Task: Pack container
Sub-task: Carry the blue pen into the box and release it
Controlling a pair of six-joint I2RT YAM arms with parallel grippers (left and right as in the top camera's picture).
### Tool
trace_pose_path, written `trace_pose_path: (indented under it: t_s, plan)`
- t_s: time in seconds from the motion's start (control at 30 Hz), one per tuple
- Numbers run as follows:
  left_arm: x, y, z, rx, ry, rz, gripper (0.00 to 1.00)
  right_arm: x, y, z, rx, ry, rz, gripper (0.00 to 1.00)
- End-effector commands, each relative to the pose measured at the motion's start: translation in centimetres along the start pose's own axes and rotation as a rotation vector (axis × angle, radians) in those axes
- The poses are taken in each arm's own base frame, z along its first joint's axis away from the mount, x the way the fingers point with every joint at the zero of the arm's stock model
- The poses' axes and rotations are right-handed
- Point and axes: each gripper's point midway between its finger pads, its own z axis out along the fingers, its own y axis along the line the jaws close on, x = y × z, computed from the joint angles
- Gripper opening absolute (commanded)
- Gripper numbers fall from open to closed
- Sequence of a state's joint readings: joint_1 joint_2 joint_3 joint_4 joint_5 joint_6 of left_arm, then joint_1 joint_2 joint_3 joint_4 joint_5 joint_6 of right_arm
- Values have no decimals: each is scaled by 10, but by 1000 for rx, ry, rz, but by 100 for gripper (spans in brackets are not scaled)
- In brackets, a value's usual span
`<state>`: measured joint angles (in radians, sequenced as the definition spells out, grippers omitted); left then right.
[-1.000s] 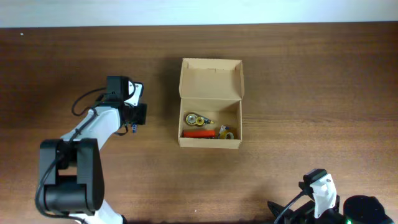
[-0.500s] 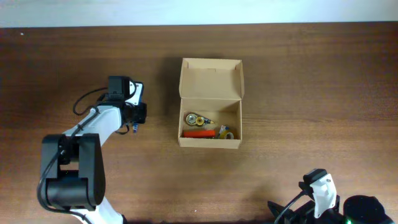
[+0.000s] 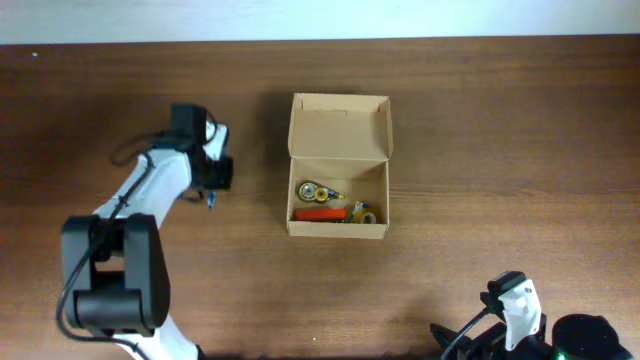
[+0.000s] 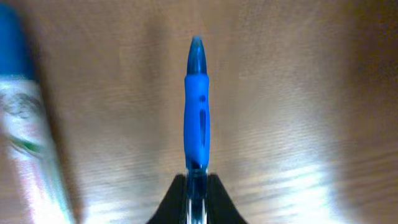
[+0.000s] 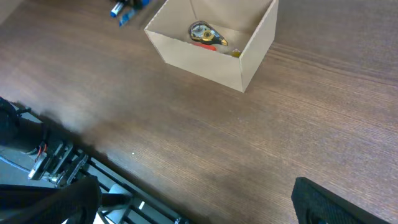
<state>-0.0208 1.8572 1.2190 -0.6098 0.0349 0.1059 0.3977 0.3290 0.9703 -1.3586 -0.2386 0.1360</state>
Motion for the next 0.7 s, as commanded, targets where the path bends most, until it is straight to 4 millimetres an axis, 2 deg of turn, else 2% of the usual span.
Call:
trace_pose_path:
  t_s: [0.0, 0.07, 0.17, 0.23, 0.3, 0.4, 0.5, 0.57, 0.67]
  plan:
    - [-66, -4, -79, -19, -229, 12, 2, -1, 2, -1, -9, -6, 10, 99]
    - [-88, -15, -118, -16, -328, 48, 2, -1, 2, -1, -9, -6, 10, 99]
    - [-107, -43, -166, -7, -456, 156, 2, -1, 2, -1, -9, -6, 10, 99]
    - [-111, -69, -187, 13, -516, 243, 2, -1, 2, -1, -9, -6, 10, 99]
    - [-108, -98, -196, 54, -539, 346, 2, -1, 2, -1, -9, -6, 10, 99]
    - [-97, -152, -196, 154, -539, 507, 2, -1, 2, -1, -9, -6, 10, 99]
    - [-82, -192, -187, 203, -512, 662, 2, -1, 2, -1, -9, -6, 10, 99]
    - [-69, -211, -175, 216, -474, 770, 2, -1, 2, -1, -9, -6, 10, 99]
    - [-40, -234, -145, 235, -364, 980, 2, -1, 2, -1, -9, -6, 10, 99]
